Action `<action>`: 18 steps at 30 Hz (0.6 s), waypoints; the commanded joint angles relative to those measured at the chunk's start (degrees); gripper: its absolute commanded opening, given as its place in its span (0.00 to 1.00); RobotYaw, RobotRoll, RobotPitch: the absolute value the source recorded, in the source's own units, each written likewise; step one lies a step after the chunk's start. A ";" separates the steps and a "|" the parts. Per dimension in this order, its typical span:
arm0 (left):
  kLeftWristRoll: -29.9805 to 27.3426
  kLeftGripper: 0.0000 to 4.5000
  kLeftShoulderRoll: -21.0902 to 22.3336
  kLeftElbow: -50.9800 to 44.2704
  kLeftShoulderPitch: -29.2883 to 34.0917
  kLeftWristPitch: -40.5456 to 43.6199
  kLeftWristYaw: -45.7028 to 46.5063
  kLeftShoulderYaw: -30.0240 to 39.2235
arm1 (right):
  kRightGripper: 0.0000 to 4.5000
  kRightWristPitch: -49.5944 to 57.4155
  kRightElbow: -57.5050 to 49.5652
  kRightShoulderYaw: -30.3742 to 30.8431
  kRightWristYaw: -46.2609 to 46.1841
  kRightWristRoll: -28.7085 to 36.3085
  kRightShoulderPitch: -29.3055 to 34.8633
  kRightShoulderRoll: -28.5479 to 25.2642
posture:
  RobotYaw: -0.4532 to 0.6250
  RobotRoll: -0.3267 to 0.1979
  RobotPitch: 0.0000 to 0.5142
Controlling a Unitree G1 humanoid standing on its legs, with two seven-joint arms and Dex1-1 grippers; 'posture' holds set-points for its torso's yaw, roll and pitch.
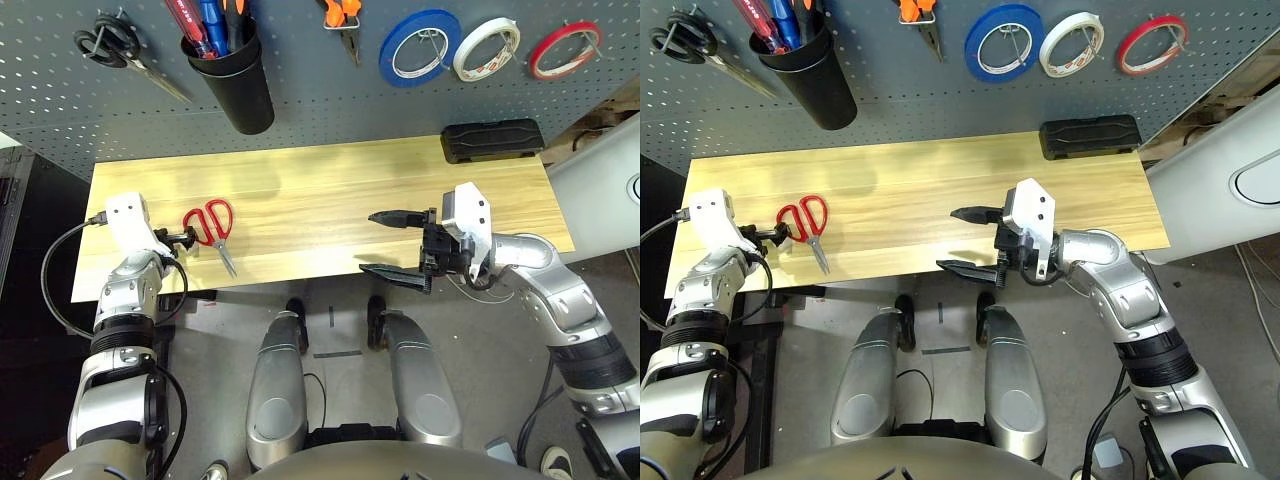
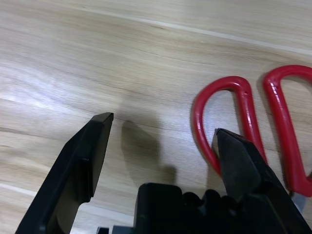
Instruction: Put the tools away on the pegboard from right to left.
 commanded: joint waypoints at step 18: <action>-2.98 0.00 -3.26 -18.34 3.64 9.69 1.98 2.27 | 1.00 -1.20 2.11 -4.22 3.82 1.94 -0.01 -4.05 | 0.35 0.62 0.74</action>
